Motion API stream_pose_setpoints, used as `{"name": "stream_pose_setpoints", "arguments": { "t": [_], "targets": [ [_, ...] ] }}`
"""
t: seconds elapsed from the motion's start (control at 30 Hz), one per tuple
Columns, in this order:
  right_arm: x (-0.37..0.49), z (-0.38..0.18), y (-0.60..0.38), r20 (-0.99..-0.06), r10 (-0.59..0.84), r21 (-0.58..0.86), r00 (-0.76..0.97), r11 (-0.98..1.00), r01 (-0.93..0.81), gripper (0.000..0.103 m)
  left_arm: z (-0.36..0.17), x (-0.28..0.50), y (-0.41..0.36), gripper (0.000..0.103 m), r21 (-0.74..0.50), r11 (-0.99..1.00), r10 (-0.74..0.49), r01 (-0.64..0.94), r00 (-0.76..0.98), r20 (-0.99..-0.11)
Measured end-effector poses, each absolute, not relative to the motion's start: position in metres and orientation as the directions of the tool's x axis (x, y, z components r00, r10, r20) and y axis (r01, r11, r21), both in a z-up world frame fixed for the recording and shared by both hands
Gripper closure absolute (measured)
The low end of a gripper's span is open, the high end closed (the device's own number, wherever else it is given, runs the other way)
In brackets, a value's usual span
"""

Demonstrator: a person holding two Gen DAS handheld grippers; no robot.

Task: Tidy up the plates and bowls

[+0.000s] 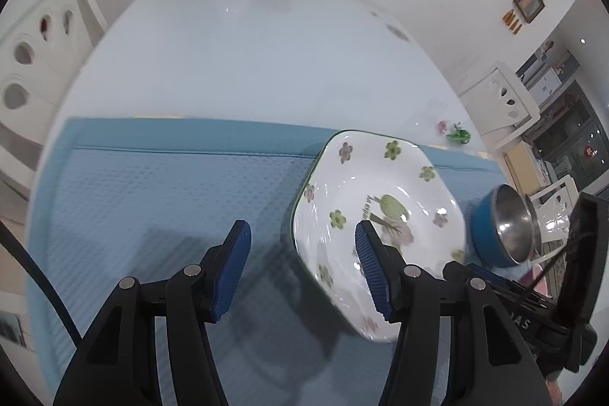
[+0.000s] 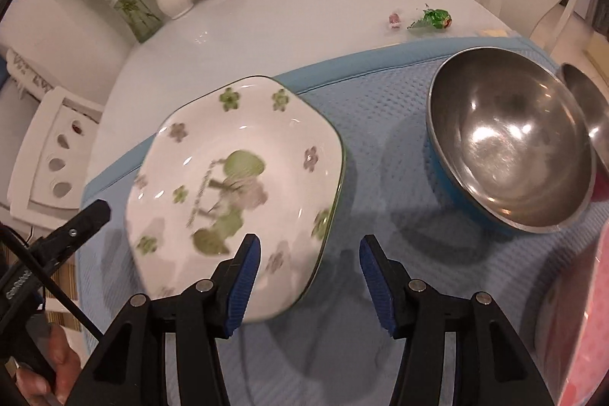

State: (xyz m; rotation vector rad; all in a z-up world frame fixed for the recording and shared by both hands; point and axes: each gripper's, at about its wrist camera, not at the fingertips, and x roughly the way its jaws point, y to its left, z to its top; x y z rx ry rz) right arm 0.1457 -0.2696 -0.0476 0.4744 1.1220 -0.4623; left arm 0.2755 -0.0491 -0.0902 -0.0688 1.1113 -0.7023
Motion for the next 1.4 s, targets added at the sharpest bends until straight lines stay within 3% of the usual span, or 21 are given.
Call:
{"name": "stream_pose_setpoints", "arguments": {
  "t": [0.27, 0.33, 0.57, 0.73, 1.13, 1.4],
  "targets": [
    [0.176, -0.072, -0.278, -0.917, -0.155, 0.076, 0.366, 0.836, 0.543, 0.051, -0.124, 0.293, -0.079, 0.050, -0.480, 0.742, -0.592, 0.468, 0.122, -0.797],
    [0.180, -0.075, -0.280, -0.915, -0.153, 0.075, 0.372, 0.843, 0.532, 0.055, -0.126, 0.293, -0.080, 0.051, -0.476, 0.738, -0.594, 0.478, 0.127, -0.794],
    [0.187, -0.075, -0.275, -0.891, -0.182, 0.017, 0.415, 0.902, 0.431, 0.063, -0.124, 0.292, -0.083, 0.083, -0.411, 0.746, -0.558, 0.524, 0.155, -0.816],
    [0.182, -0.069, -0.260, -0.887, -0.188, -0.034, 0.421, 0.937, 0.346, 0.064, -0.123, 0.291, -0.070, 0.083, -0.416, 0.754, -0.556, 0.509, 0.157, -0.816],
    [0.156, -0.080, -0.191, -0.922, -0.031, 0.063, 0.386, 0.971, 0.229, 0.064, -0.128, 0.278, 0.009, 0.083, -0.488, 0.798, -0.564, 0.353, 0.153, -0.812],
    [0.170, -0.081, -0.202, -0.909, -0.034, 0.062, 0.416, 0.975, 0.215, 0.062, -0.137, 0.278, 0.002, 0.081, -0.511, 0.789, -0.578, 0.341, 0.134, -0.805]
  ]
}}
